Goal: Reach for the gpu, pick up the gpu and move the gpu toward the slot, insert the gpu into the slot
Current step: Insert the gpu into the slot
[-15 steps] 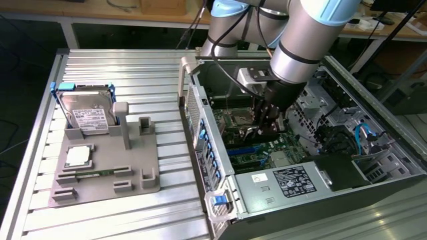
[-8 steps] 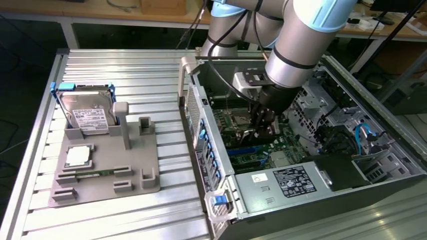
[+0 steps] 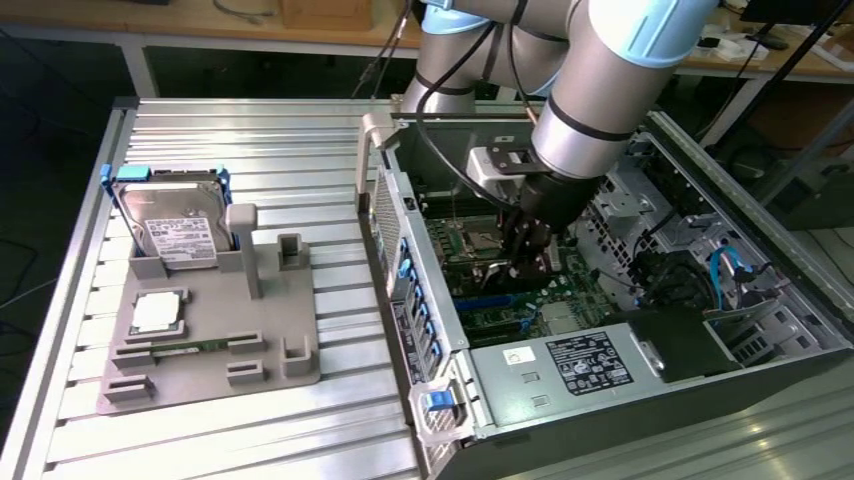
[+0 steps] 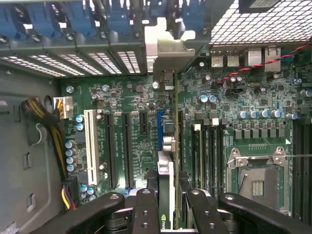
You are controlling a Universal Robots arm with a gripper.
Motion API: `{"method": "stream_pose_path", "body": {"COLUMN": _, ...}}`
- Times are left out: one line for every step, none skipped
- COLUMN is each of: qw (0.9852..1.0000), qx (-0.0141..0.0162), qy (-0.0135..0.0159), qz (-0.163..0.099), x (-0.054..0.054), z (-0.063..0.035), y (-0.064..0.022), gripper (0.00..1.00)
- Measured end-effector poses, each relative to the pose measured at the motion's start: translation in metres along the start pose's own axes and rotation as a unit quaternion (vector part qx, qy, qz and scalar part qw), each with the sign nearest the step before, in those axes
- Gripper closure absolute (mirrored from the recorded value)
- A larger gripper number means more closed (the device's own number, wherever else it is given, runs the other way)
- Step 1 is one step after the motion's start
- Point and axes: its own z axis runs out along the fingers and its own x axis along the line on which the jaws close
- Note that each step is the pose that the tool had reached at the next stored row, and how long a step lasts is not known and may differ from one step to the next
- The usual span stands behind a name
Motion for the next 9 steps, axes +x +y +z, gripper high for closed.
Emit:
{"method": "stream_pose_path", "body": {"qw": 1.0000, "qx": 0.0000, "qy": 0.0000, "qz": 0.000, "x": 0.0012, "z": 0.0000, "y": -0.0001, "gripper": 0.73}}
{"method": "stream_pose_path", "body": {"qw": 1.0000, "qx": 0.0000, "qy": 0.0000, "qz": 0.000, "x": 0.0024, "z": 0.0000, "y": -0.0001, "gripper": 0.73}}
{"method": "stream_pose_path", "body": {"qw": 1.0000, "qx": 0.0000, "qy": 0.0000, "qz": 0.000, "x": 0.0033, "z": 0.0000, "y": -0.0001, "gripper": 0.73}}
{"method": "stream_pose_path", "body": {"qw": 1.0000, "qx": 0.0000, "qy": 0.0000, "qz": 0.000, "x": 0.0036, "z": 0.0000, "y": -0.0001, "gripper": 0.73}}
{"method": "stream_pose_path", "body": {"qw": 1.0000, "qx": 0.0000, "qy": 0.0000, "qz": 0.000, "x": 0.0037, "z": 0.0000, "y": -0.0001, "gripper": 0.73}}
{"method": "stream_pose_path", "body": {"qw": 1.0000, "qx": 0.0000, "qy": 0.0000, "qz": 0.000, "x": 0.0038, "z": 0.0001, "y": 0.0000, "gripper": 0.73}}
{"method": "stream_pose_path", "body": {"qw": 1.0000, "qx": 0.0000, "qy": 0.0000, "qz": 0.000, "x": 0.0039, "z": 0.0003, "y": 0.0003, "gripper": 0.73}}
{"method": "stream_pose_path", "body": {"qw": 1.0000, "qx": 0.0000, "qy": -0.0001, "qz": 0.000, "x": 0.0039, "z": 0.0007, "y": 0.0008, "gripper": 0.73}}
{"method": "stream_pose_path", "body": {"qw": 1.0000, "qx": 0.0000, "qy": 0.0000, "qz": 0.000, "x": 0.0040, "z": 0.0010, "y": 0.0016, "gripper": 0.73}}
